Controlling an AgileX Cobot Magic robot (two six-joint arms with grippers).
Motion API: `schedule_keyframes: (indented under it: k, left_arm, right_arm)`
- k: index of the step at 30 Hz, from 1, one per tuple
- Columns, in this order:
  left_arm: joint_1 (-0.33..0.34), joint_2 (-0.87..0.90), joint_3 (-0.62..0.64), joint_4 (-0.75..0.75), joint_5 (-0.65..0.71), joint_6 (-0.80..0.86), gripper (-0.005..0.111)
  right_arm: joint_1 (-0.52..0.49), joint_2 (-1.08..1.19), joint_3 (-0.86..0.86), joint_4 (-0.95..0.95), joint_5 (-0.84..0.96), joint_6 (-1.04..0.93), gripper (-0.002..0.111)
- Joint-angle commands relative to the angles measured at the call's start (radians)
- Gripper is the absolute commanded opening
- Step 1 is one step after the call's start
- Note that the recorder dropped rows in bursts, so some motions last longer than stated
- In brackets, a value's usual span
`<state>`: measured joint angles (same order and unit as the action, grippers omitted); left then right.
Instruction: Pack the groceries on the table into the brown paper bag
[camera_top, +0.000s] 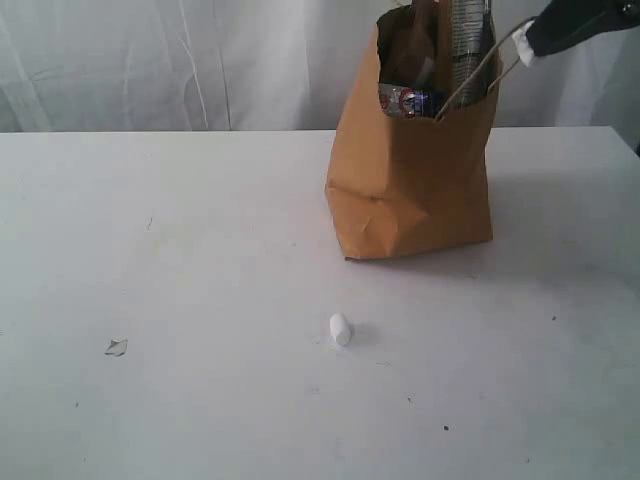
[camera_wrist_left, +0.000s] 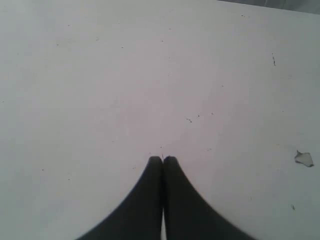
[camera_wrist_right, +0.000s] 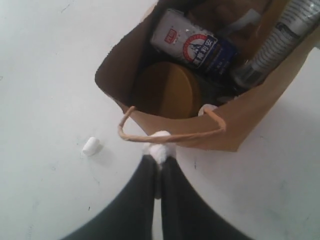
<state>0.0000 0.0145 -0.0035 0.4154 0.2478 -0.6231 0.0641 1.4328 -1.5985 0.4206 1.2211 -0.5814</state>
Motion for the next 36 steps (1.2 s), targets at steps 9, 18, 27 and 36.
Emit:
schedule_keyframes:
  k: [9, 18, 27, 36]
  left_arm:
    - [-0.002, 0.003, 0.003, 0.008, 0.0, -0.002, 0.0]
    - [-0.002, 0.003, 0.003, 0.008, 0.0, -0.002, 0.0]
    - [-0.002, 0.003, 0.003, 0.008, 0.0, -0.002, 0.0]
    - [-0.002, 0.003, 0.003, 0.008, 0.0, -0.002, 0.0]
  right_arm:
    - [-0.006, -0.122, 0.073, -0.013, 0.0, 0.016, 0.0]
    - [-0.006, -0.162, 0.073, -0.03, -0.338, 0.006, 0.0]
    - [-0.006, 0.167, 0.073, 0.418, -0.512, -0.462, 0.0]
    - [-0.006, 0.219, 0.073, 0.416, -0.438, -0.463, 0.049]
